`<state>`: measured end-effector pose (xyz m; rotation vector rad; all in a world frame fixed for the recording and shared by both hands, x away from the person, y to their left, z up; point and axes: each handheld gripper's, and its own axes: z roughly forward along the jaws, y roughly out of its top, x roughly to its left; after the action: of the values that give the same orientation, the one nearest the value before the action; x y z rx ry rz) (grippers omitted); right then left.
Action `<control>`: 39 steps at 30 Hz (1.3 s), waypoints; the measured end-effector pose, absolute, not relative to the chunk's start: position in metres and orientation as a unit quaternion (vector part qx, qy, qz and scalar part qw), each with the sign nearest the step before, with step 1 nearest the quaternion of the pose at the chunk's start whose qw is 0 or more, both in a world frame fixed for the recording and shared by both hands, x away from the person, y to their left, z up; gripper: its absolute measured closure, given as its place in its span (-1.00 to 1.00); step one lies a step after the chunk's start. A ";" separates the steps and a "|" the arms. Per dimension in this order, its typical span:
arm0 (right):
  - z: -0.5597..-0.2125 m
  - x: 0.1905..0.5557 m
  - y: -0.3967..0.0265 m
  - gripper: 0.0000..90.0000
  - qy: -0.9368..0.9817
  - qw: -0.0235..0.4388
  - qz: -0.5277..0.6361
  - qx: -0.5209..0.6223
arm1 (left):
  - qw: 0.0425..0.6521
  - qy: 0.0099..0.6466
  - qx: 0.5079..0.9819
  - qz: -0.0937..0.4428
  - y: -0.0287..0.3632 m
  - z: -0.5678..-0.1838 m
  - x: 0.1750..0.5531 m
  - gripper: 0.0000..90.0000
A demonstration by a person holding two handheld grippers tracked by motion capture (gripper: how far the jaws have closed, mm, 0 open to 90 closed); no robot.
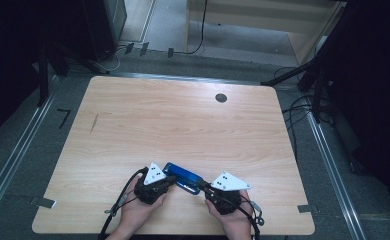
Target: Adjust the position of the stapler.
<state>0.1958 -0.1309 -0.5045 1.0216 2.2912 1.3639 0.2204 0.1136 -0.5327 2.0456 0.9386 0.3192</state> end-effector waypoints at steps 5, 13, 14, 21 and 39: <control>-0.508 0.191 -0.130 1.00 0.798 0.142 0.468 0.352 | 0.427 0.377 0.812 0.126 0.116 -0.533 0.219 1.00; -0.512 0.185 -0.127 1.00 0.800 0.149 0.458 0.358 | 0.439 0.370 0.809 0.127 0.122 -0.531 0.212 1.00; -0.513 0.185 -0.127 1.00 0.800 0.149 0.457 0.359 | 0.440 0.370 0.808 0.127 0.123 -0.530 0.212 1.00; -0.518 0.187 -0.124 1.00 0.802 0.150 0.451 0.362 | 0.435 0.380 0.804 0.139 0.137 -0.530 0.205 1.00; -0.522 0.190 -0.121 1.00 0.802 0.158 0.450 0.358 | 0.438 0.440 0.766 0.166 0.195 -0.526 0.191 1.00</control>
<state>0.1895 -0.1211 -0.5221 1.0253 2.2957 1.2883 0.1914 0.1952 -0.5256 1.9034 1.0935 0.4137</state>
